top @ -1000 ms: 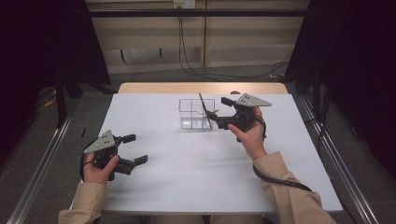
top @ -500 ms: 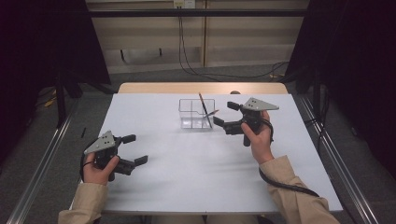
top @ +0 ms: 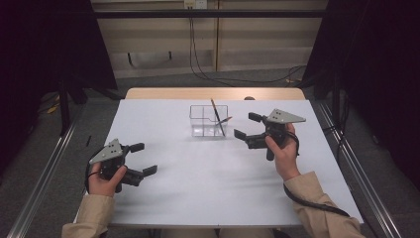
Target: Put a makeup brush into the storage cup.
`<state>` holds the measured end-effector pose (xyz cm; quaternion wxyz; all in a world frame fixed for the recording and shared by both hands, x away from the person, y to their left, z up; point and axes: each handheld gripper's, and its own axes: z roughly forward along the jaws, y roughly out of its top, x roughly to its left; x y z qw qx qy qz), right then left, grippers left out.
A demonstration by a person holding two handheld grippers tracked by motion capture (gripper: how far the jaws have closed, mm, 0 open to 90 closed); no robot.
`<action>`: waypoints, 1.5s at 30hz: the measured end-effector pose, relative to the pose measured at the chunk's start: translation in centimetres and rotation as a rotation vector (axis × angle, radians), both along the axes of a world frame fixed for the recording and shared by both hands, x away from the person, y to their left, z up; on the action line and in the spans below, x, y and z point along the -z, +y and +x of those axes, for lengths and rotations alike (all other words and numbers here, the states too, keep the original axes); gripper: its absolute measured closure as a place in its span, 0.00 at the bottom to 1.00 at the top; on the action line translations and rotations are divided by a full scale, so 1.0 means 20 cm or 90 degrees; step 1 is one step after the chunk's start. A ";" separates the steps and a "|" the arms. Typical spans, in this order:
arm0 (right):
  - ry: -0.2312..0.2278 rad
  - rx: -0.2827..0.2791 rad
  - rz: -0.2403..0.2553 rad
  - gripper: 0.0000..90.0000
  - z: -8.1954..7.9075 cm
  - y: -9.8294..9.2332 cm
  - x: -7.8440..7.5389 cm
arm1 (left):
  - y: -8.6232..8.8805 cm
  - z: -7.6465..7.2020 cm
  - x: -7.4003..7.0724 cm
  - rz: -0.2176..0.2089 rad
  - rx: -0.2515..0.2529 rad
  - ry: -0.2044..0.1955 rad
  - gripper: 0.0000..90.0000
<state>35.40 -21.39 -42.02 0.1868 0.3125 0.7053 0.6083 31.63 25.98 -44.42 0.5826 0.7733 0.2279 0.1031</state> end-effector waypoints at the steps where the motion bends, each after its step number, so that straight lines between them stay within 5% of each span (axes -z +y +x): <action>1: -0.003 0.001 0.000 0.08 -0.01 -0.01 0.00 | 0.00 0.00 0.00 -0.002 0.000 -0.001 0.01; 45: 0.003 0.004 -0.045 0.08 -0.25 -0.24 0.02 | -0.01 0.01 -0.01 -0.003 0.005 -0.006 0.01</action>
